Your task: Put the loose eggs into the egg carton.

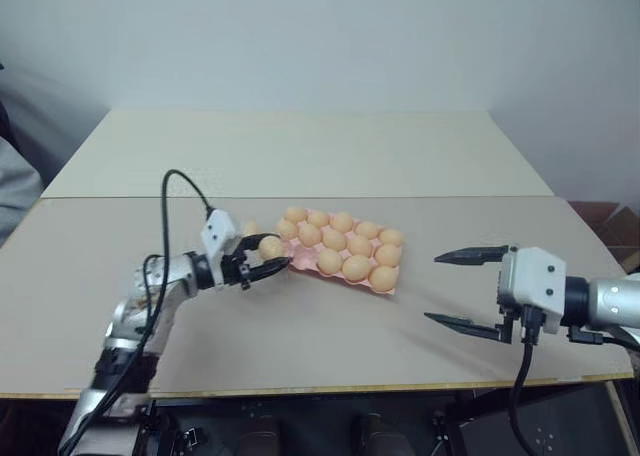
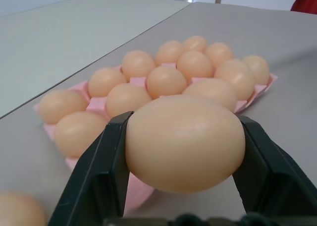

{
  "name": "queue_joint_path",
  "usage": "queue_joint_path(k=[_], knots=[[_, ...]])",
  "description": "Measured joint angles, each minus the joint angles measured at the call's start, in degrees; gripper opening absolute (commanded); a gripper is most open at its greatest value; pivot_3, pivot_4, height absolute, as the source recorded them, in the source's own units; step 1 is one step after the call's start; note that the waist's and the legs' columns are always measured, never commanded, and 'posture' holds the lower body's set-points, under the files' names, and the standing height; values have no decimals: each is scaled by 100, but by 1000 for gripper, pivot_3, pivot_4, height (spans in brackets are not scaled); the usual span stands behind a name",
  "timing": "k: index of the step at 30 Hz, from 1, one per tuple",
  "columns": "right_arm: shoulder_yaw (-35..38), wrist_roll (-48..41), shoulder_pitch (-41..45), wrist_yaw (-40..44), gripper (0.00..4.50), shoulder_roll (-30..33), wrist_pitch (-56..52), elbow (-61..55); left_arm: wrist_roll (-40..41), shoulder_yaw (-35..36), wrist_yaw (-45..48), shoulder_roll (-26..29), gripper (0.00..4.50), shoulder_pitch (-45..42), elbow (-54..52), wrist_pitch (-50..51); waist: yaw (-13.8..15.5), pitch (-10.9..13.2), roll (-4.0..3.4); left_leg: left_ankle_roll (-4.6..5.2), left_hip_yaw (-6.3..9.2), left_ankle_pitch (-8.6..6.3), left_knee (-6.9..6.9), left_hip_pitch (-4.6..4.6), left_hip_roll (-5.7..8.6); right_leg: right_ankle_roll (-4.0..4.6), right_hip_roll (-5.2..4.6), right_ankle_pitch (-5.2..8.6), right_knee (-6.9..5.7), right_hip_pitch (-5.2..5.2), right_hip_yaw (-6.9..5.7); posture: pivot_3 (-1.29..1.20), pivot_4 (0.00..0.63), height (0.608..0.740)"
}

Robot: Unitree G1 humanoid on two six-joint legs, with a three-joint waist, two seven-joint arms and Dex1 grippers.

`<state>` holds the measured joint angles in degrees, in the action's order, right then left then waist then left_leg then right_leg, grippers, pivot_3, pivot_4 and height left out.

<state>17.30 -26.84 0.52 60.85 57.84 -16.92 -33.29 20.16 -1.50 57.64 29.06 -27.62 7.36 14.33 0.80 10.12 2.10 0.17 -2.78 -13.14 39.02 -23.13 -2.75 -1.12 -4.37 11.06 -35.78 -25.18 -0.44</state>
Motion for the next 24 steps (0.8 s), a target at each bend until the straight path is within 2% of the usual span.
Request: queue_joint_path(k=[9,15,19,24], knots=[[426,-132,-266,-213,4500,-10,-267,-454,-545,-415,265,-314,2514,-835,1461,-775,-6,0,3,0,2,0,0,-2,1,-5,1,-3,2,0,1,0,150,740],[532,-134,-550,-281,4500,-44,-389,-618,-579,-420,431,-526,4475,-1034,1912,-959,-8,0,4,0,3,0,1,-5,3,-7,-1,-3,5,0,2,0,150,740],[614,-136,-562,-334,4500,-44,-421,-674,-657,-414,359,-674,4475,-1096,2068,-1213,-12,0,4,0,4,0,1,-4,3,-7,0,-4,4,1,1,0,150,740],[636,-138,-588,-341,4500,-44,-450,-674,-637,-253,393,-505,4475,-1058,2038,-1313,-24,0,4,0,5,0,1,-2,1,-7,2,-4,2,0,1,0,150,740]])
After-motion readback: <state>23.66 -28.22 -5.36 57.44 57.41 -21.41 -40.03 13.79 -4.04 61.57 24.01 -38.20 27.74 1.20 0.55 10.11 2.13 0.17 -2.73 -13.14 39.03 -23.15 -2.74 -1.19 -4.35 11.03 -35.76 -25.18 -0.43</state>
